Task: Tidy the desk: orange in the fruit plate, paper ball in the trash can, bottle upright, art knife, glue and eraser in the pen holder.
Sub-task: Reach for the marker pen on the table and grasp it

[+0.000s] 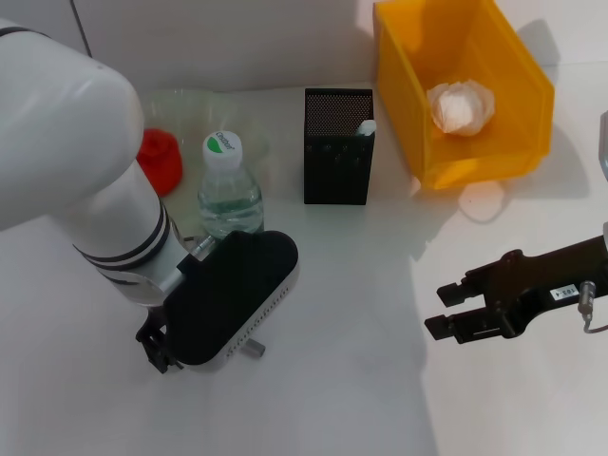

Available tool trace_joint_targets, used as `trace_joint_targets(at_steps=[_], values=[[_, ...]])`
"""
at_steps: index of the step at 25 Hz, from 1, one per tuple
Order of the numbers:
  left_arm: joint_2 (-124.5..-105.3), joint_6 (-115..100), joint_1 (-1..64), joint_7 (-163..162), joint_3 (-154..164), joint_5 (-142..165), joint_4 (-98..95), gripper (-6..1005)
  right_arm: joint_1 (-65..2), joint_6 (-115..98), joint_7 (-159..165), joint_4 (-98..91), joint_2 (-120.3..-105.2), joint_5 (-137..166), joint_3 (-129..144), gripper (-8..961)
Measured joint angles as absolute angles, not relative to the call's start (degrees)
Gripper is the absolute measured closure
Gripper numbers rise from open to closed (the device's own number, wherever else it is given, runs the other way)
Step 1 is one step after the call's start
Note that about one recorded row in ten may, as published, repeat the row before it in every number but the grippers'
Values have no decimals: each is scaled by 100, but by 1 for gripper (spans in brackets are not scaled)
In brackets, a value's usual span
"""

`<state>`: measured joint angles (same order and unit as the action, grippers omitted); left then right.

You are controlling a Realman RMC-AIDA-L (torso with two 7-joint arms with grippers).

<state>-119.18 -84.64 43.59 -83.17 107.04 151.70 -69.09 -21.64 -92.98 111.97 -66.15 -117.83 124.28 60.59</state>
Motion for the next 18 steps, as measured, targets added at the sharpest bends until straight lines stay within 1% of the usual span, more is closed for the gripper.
trace_joint_targets(at_steps=[17,18], values=[[-11918,-8341,4569,-8118,10750,15117,-6709,197,-2199,-9299,11197,-6609,-11804,12437,6099,406],[-11918,-8351,4598,-8142,10750,15120,-6663,238,-2202,-9299,11197,-6609,-11805,12437,6101,406]])
